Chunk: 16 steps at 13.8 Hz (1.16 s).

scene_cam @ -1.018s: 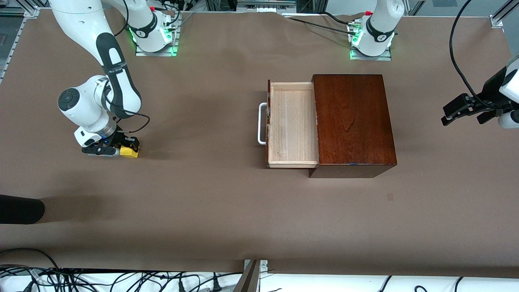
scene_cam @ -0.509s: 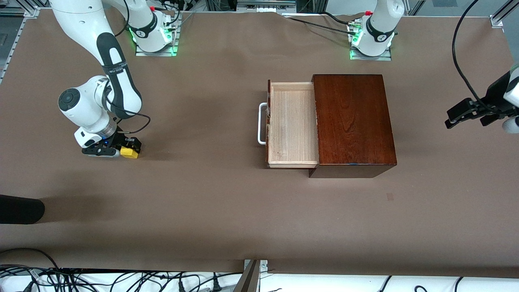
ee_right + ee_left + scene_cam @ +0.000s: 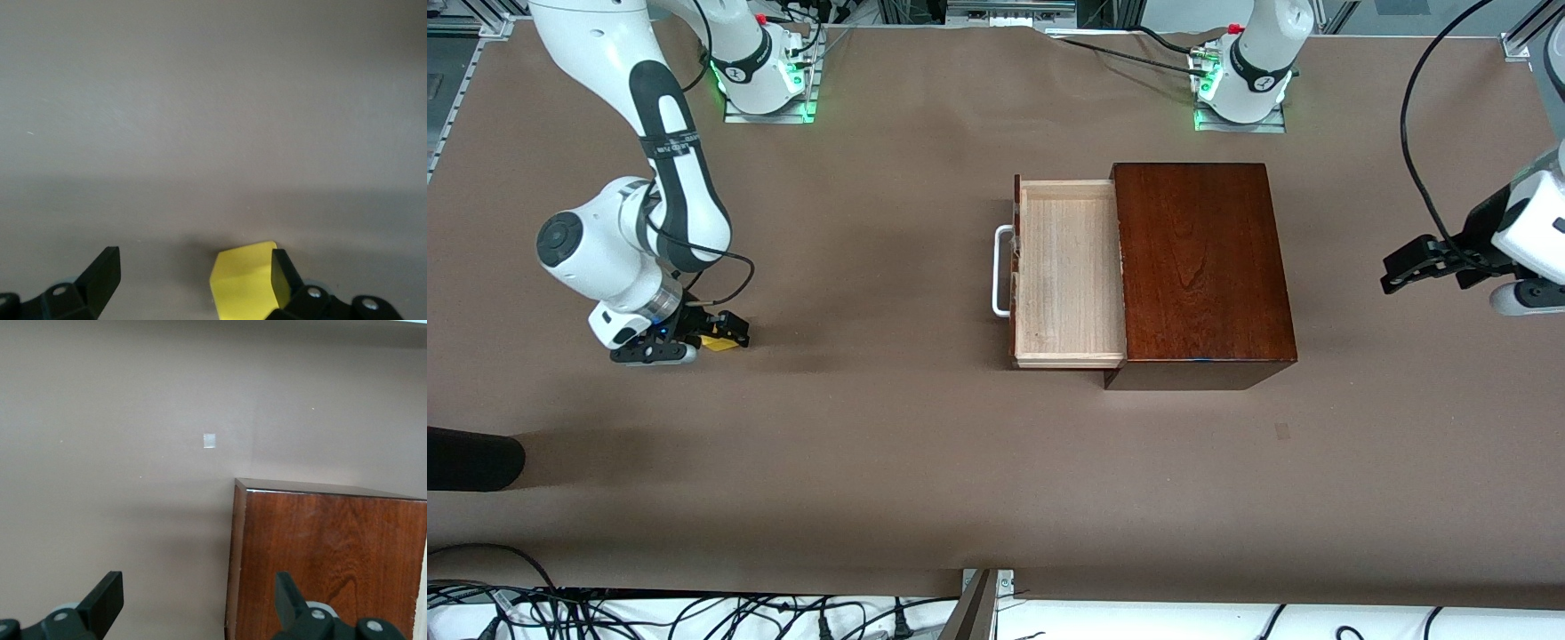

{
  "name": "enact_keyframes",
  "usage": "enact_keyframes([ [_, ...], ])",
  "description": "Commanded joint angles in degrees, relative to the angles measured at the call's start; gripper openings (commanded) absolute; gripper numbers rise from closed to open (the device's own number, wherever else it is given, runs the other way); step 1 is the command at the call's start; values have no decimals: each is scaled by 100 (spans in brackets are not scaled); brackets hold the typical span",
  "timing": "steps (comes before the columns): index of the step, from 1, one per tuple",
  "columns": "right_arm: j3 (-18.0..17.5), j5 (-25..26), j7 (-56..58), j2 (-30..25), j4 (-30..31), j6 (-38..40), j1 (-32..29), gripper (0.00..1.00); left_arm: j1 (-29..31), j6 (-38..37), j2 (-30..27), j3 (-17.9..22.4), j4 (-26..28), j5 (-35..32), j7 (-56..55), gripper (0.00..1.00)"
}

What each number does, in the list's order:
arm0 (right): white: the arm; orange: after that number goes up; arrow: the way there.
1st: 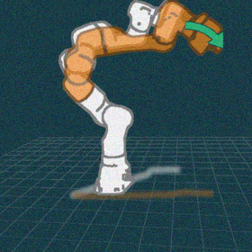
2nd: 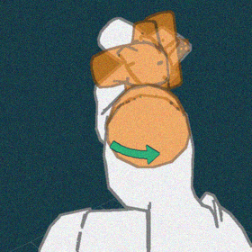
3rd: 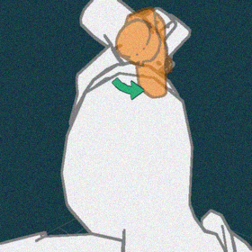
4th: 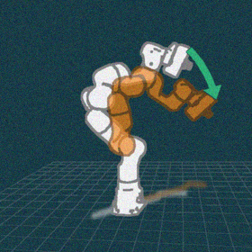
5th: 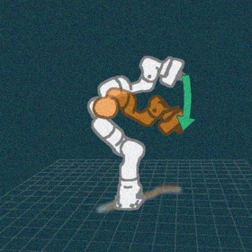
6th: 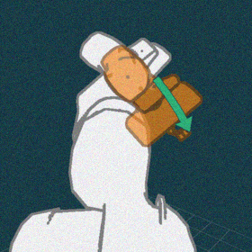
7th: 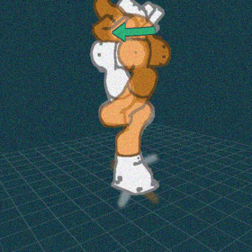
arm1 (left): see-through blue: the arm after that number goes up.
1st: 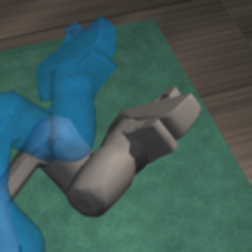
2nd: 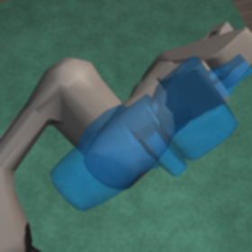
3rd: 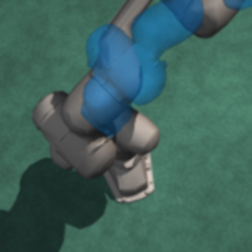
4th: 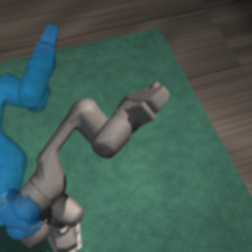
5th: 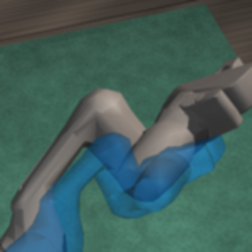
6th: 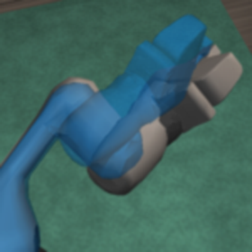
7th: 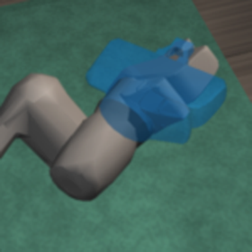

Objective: Open drawer, take yellow block, close drawer
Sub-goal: 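Open the right gripper and withdraw while the left gripper reaches the drawer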

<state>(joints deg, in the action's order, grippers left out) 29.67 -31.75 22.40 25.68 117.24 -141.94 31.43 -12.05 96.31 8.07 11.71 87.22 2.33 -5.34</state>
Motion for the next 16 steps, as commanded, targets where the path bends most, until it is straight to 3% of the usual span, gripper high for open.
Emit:
enact_keyframes([
  [1, 74, 746, -603, -37, -613, 761, -5, 100, -16, -122, 64, 15, -197, 92, 86, 100],
  [6, 57, 1346, -1448, -37, -1536, 1931, 13, 100, -42, -411, 64, -20, -250, 101, 42, 100],
  [10, -153, 1820, -1783, -361, -1740, 2310, -83, 100, -78, -482, 72, -291, -258, 145, -159, 100],
  [12, -556, 2083, -1914, -642, -1749, 2495, -425, 100, -86, -482, 90, -511, -328, 128, -397, 100],
  [16, -1698, 2707, -2284, -1345, -1740, 2934, -1426, 100, -348, -482, 344, -1065, -548, 92, -1221, 100],
])
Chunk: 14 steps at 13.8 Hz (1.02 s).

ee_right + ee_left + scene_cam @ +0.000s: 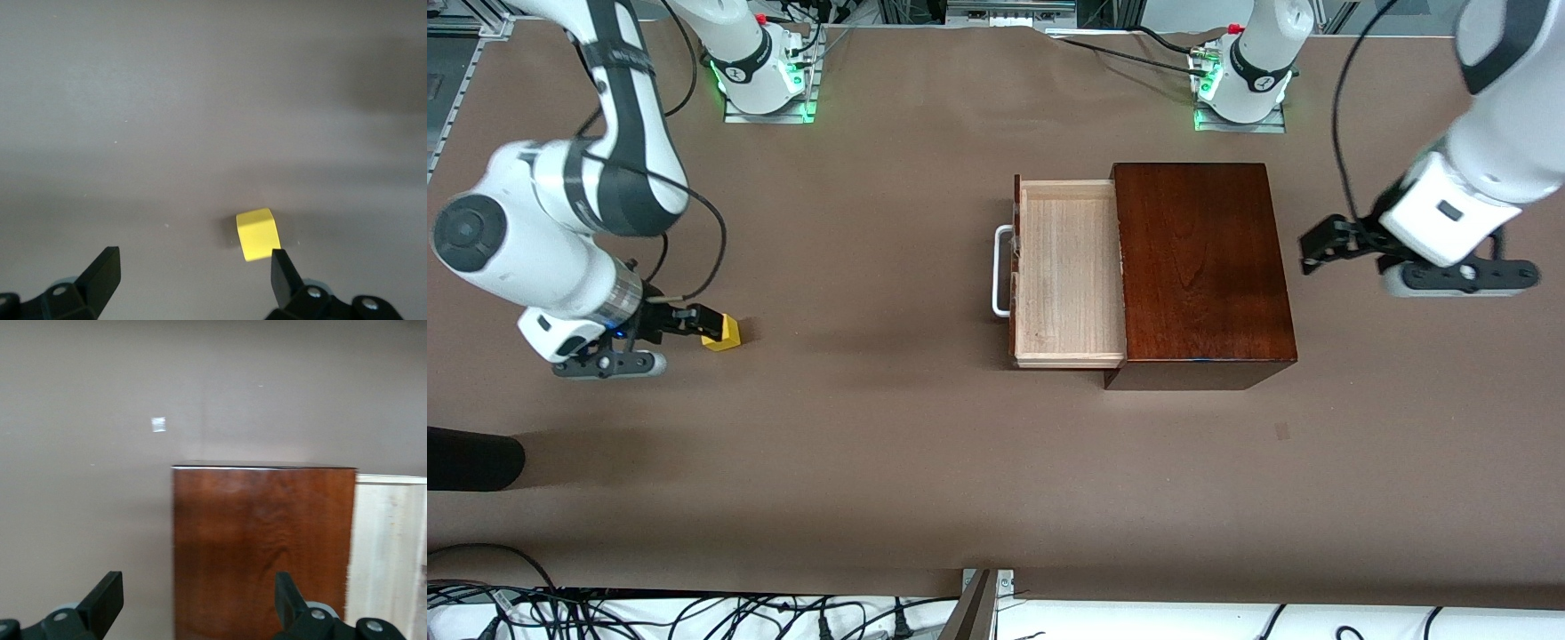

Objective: Open drawer, take yellow block, close drawer
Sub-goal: 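Open the right gripper and withdraw while the left gripper reaches the drawer, then push the drawer front into the box with the left gripper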

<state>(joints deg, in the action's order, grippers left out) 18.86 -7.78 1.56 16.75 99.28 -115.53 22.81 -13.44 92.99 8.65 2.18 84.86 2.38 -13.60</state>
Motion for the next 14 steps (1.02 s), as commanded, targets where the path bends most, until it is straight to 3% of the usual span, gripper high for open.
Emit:
enact_keyframes([
  [1, -795, 355, -200, -627, 56, 450, -750, 100, -447, -141, 339, -112, -312, 87, -833, 100],
  [3, -919, 426, -209, -987, 56, 802, -927, 100, -825, -98, 532, -165, -312, 114, -1825, 100],
  [7, -1192, 804, -209, -1577, 47, 1373, -1322, 100, -1073, 235, 857, -787, -303, 149, -3733, 100],
  [10, -1192, 1049, -209, -1745, 30, 1620, -1332, 100, -1266, 552, 1225, -1227, -347, 123, -4841, 100],
  [14, -1175, 1068, -244, -1693, -189, 1910, -1350, 100, -1792, 1255, 1805, -1377, -601, 131, -6431, 100],
])
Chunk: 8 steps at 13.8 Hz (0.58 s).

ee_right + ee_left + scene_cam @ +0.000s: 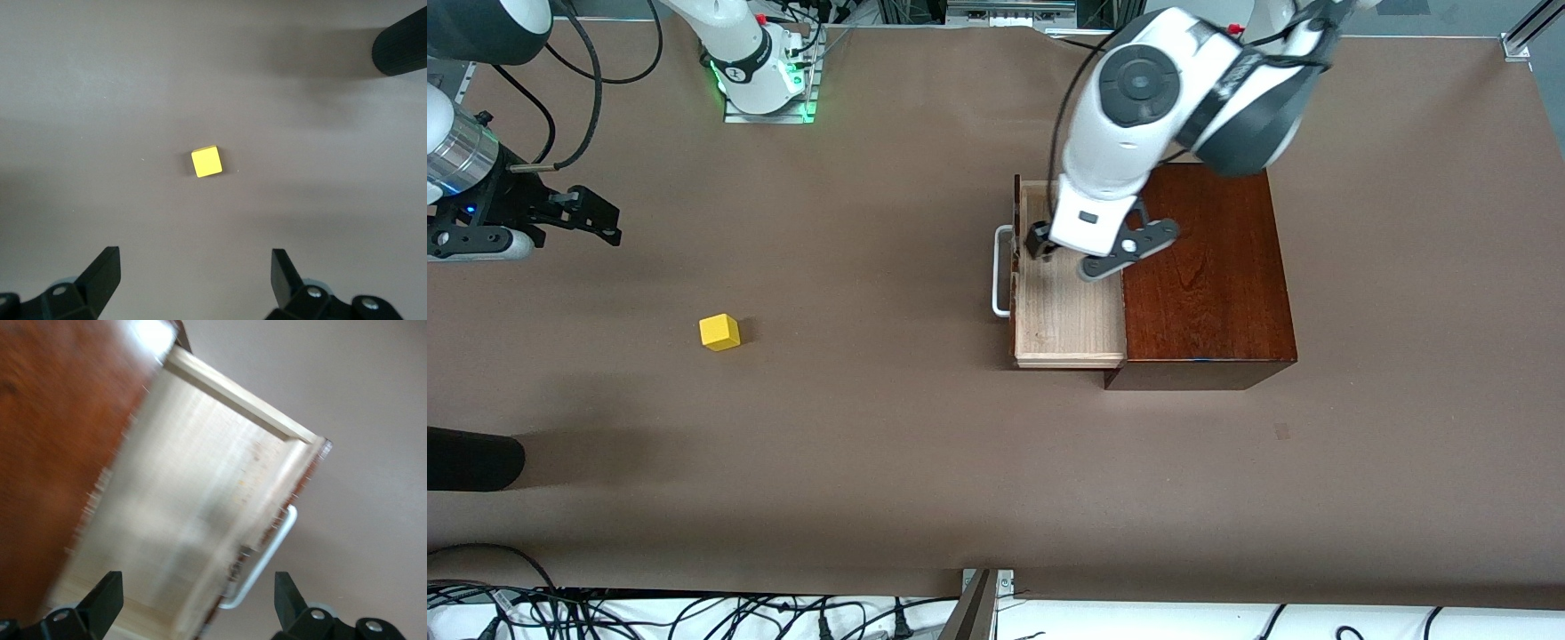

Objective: Open drawer, take yellow block, close drawer
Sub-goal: 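Push the drawer front into the box with the left gripper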

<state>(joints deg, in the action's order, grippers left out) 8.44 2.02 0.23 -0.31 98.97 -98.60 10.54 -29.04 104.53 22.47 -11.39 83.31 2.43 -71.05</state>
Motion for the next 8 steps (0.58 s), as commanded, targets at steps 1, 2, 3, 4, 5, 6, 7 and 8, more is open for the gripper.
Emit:
enact_keyframes([
  [1, -133, 88, -259, 13, -159, 236, -113, 100, -416, 224, 651, -30, -630, 118, -1152, 100],
  [2, -133, 88, -322, 13, -168, 236, -113, 100, -575, 347, 862, -21, -823, 117, -1549, 100],
  [3, -124, 70, -322, 5, -176, 245, -113, 100, -794, 488, 1064, 5, -956, 109, -1866, 100],
  [4, -80, 61, -305, 5, -177, 245, -122, 100, -961, 646, 1232, 49, -1009, 109, -2087, 100],
  [5, 7, 61, -296, 5, -177, 245, -122, 100, -1076, 786, 1338, 67, -1027, 109, -2263, 100],
  [6, 60, 44, -296, 13, -177, 245, -122, 100, -1182, 936, 1452, 76, -1088, 109, -2473, 100],
  [7, 61, 44, -305, 13, -177, 245, -122, 100, -1261, 1042, 1584, 76, -1158, 109, -2745, 93],
  [8, 70, 35, -313, 13, -177, 245, -122, 100, -1340, 1208, 1707, 76, -1203, 109, -2931, 80],
])
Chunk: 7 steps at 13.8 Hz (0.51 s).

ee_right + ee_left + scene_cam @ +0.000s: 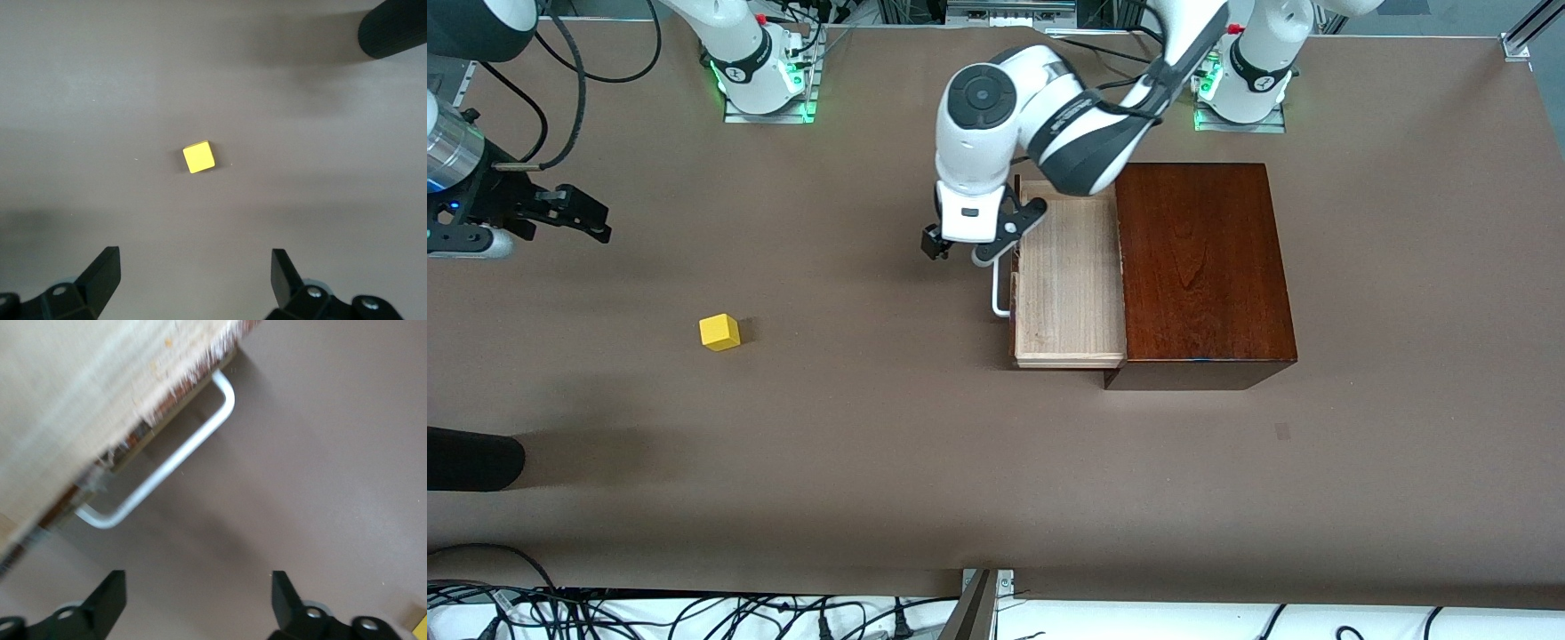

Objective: Open drawer, take yellow block, close drawer
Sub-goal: 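Push the drawer front into the box with the left gripper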

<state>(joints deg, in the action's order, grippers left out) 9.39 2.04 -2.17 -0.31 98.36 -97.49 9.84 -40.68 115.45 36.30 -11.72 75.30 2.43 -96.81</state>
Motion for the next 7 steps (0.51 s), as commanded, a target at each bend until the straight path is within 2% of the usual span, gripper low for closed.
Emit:
enact_keyframes([
  [1, -25, 25, -73, 22, -116, 134, -52, 100, -203, 257, 394, 108, -402, 108, -390, 57],
  [4, -25, 16, -99, 22, -116, 160, -52, 100, -203, 364, 588, 117, -332, 100, -243, 8],
  [5, -25, 16, -91, 22, -116, 160, -52, 100, -203, 390, 649, 117, -323, 4, -128, 0],
  [7, -25, 16, -91, 22, -116, 160, -52, 100, -203, 382, 737, 152, -306, -85, -171, 0],
])
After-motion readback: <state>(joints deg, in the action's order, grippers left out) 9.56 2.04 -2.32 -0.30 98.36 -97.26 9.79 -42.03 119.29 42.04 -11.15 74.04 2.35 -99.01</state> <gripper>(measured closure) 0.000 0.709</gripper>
